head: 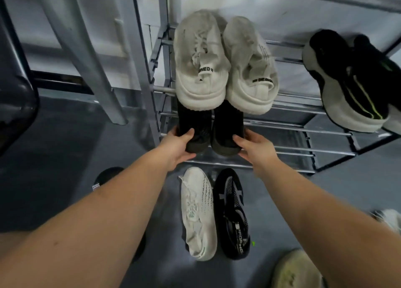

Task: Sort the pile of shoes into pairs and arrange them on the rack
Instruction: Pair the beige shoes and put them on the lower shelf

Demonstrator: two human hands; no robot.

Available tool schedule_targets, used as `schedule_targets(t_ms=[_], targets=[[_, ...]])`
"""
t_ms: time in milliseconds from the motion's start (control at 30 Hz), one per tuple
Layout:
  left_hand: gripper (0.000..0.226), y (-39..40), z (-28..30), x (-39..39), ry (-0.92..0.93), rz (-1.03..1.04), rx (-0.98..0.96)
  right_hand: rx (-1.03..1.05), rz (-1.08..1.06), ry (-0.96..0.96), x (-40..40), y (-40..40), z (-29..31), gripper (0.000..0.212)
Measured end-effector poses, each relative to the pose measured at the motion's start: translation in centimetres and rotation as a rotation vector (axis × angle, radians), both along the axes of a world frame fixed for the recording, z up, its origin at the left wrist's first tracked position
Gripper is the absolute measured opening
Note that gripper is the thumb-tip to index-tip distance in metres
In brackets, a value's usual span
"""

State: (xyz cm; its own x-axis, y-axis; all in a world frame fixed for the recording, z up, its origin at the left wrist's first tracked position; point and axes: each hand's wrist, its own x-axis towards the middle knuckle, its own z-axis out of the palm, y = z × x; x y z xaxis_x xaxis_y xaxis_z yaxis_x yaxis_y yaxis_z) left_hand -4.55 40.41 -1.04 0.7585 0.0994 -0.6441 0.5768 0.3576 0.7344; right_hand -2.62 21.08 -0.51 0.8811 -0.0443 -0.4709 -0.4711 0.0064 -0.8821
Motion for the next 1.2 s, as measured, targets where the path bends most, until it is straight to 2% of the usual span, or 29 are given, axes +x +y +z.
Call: schedule_targets(t_ms=[100,200,333,367,433,500,567,633,700,800,867,933,1200], targets=[[0.051,0.2,-0.5,0.2,0.003,-0.011,0.038,-0.146,-0.004,-0.046,-0.1,0.2,-0.8,0.054],[0.054,0.1,-0.8,0.1,-0.012,-0.008,0.051,-0.216,0.029,-0.086,0.0,0.2,-1.1,0.049],[0.062,-0.8,-0.4,-0.7,-0.013,-0.011,0.130,-0.310,0.161,-0.086,-0.7,-0.2,-0.3,0.057],[0.067,-1.2,-0.5,-1.0,-0.003,0.000,0.189,-0.332,0.192,-0.086,-1.0,-0.2,-0.1,0.062],[0.075,-2.0,-0.8,-2.3,-0.005,0.010,0.470,-0.426,0.247,-0.099,-2.0,-0.5,0.3,0.075],[0.075,-2.9,-1.0,-4.8,-0.021,0.035,0.786,-0.587,0.345,-0.139,-3.7,-1.3,0.7,0.083],[0.075,-4.0,-1.5,-7.6,-0.029,0.010,0.948,-0.790,0.486,-0.205,-5.8,-2.7,0.9,0.087],[0.078,-5.1,-2.4,-9.6,0.043,-0.192,1.081,-0.986,0.649,-0.225,-8.0,-4.3,0.7,0.087],[0.079,-6.3,-2.9,-11.3,0.075,-0.523,1.214,-1.128,0.772,-0.188,-10.6,-6.1,0.3,0.087],[0.077,-7.6,-4.0,-13.7,-0.119,-1.010,1.405,-1.237,0.853,-0.099,-14.8,-8.7,-1.1,0.087],[0.077,-8.6,-4.8,-15.1,-0.272,-1.252,1.484,-1.258,0.867,-0.058,-17.6,-10.4,-2.1,0.086],[0.077,-10.1,-5.3,-16.3,-0.354,-1.381,1.500,-1.263,0.864,-0.017,-20.1,-11.9,-3.2,0.085],[0.078,-18.4,-5.3,-18.6,-0.606,-1.654,1.516,-1.209,0.760,0.102,-26.2,-17.9,-5.6,0.085]])
